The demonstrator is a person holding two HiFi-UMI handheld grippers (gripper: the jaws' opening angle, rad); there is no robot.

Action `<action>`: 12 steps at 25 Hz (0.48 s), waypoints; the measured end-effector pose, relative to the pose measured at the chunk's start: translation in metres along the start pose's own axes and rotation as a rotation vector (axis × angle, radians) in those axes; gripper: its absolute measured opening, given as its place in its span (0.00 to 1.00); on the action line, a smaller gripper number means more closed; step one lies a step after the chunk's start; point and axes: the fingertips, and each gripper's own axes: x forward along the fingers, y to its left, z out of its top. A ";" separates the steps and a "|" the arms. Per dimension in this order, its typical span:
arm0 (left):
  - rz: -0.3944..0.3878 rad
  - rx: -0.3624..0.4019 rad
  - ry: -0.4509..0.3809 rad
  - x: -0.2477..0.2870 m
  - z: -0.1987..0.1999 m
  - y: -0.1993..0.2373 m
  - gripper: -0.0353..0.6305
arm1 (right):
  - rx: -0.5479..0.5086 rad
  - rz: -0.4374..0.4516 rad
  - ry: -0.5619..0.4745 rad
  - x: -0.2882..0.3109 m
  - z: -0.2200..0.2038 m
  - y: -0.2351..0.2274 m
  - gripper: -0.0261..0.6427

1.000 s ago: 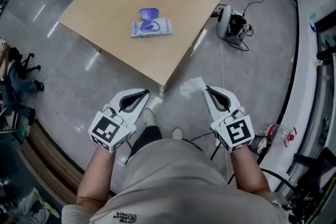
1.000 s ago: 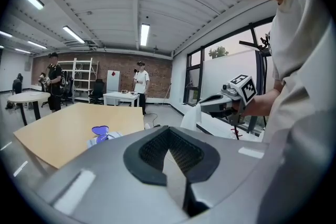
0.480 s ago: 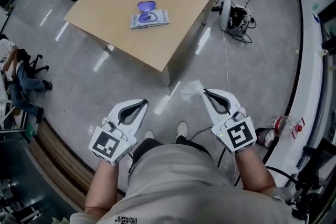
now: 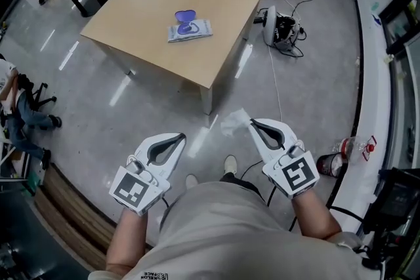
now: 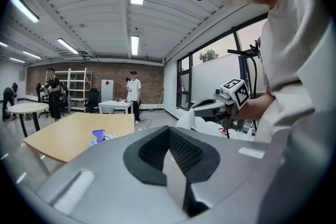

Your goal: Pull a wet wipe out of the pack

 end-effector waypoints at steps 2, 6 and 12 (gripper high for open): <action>-0.007 0.004 0.011 -0.023 -0.008 0.000 0.06 | 0.001 -0.009 -0.001 -0.001 0.006 0.022 0.05; -0.032 0.014 0.017 -0.058 -0.020 -0.003 0.06 | -0.004 -0.029 0.002 -0.005 0.013 0.061 0.04; -0.074 0.021 -0.007 -0.124 -0.039 -0.021 0.06 | -0.011 -0.070 -0.011 -0.022 0.019 0.138 0.05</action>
